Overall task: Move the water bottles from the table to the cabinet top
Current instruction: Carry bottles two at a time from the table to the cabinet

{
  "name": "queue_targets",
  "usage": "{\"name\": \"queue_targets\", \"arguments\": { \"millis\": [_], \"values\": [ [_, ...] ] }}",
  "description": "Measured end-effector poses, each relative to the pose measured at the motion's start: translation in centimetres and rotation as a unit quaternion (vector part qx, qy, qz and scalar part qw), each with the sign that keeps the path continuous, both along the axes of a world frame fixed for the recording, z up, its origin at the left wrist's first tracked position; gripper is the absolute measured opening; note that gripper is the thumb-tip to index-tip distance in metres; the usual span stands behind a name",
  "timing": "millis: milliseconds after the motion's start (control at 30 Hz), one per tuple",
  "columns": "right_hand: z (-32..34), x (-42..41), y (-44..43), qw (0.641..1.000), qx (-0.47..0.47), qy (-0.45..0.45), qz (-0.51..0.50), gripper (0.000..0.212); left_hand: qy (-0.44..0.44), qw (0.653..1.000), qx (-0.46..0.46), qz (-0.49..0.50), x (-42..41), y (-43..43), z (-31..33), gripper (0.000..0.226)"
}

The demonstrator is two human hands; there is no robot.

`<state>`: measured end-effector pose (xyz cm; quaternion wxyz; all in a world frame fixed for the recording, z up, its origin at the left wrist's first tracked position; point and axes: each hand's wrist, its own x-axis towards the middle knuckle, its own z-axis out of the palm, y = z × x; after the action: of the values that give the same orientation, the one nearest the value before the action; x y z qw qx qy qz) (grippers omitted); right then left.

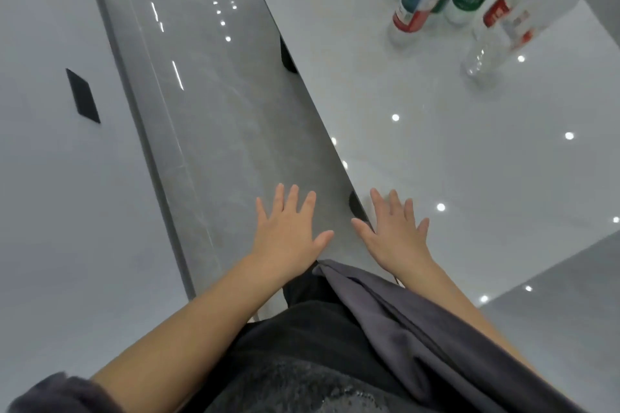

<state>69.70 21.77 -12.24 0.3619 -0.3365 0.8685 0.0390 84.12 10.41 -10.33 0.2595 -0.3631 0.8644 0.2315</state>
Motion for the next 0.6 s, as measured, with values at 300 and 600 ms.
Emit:
{"name": "queue_targets", "arguments": {
  "millis": [300,600],
  "values": [
    [1.1,-8.0,-13.9,0.998,0.001,0.009,-0.066,0.070,0.014,0.999,-0.006,-0.037,-7.5,-15.4,1.1,0.075],
    [1.9,-13.0,-20.7,0.977,-0.016,-0.001,-0.214,0.070,0.037,0.985,-0.024,-0.170,-16.3,-26.1,0.1,0.074]
  ]
}}
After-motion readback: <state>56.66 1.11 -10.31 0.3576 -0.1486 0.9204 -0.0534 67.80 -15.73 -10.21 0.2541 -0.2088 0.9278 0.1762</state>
